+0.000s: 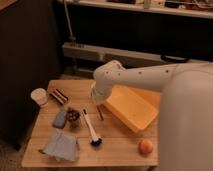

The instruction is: Place fork in table surface

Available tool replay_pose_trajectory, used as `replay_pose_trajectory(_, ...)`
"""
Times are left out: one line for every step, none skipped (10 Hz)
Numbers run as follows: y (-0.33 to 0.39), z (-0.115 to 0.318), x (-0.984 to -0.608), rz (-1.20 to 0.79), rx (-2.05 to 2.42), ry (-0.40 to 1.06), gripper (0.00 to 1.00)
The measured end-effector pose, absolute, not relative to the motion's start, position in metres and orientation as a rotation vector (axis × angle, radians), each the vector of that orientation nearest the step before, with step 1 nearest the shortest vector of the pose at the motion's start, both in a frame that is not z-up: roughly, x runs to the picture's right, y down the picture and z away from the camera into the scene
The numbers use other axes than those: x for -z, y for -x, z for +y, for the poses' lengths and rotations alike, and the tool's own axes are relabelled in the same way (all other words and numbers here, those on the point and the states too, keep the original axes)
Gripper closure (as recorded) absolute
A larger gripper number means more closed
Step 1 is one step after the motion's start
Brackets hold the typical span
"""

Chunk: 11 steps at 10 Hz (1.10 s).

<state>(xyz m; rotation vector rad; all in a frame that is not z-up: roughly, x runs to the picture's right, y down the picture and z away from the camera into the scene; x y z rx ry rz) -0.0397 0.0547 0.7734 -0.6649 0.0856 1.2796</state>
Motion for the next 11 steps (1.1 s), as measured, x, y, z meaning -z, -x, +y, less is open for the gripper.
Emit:
replay_pose_trajectory(0.034,0.046,-0.755,0.037,-1.296,0.686,1.0)
replay_pose_trajectory(0.029,0.036,-0.732,-0.03,-1.313,0.72,1.0)
replay_pose_trajectory(0.021,0.031,-0.711,-0.107,-1.332,0.771,1.0)
replay_pose_trajectory(0.005,0.029,-0.693,-0.183,-1.356,0.828,1.0)
replay_pose_trajectory(-0.008,0.033,-0.678,-0.245,-1.377,0.875,1.0)
replay_pose_trajectory(-0.017,0.04,-0.669,-0.294,-1.389,0.915,1.0)
replay_pose_trajectory(-0.019,0.051,-0.662,-0.309,-1.388,0.934,1.0)
replay_pose_trajectory(-0.014,0.066,-0.658,-0.312,-1.383,0.947,1.0)
replay_pose_trajectory(-0.006,0.078,-0.657,-0.314,-1.374,0.962,1.0)
replay_pose_trajectory(0.004,0.09,-0.659,-0.314,-1.362,0.982,1.0)
replay_pose_trajectory(0.008,0.094,-0.66,-0.311,-1.352,0.988,1.0)
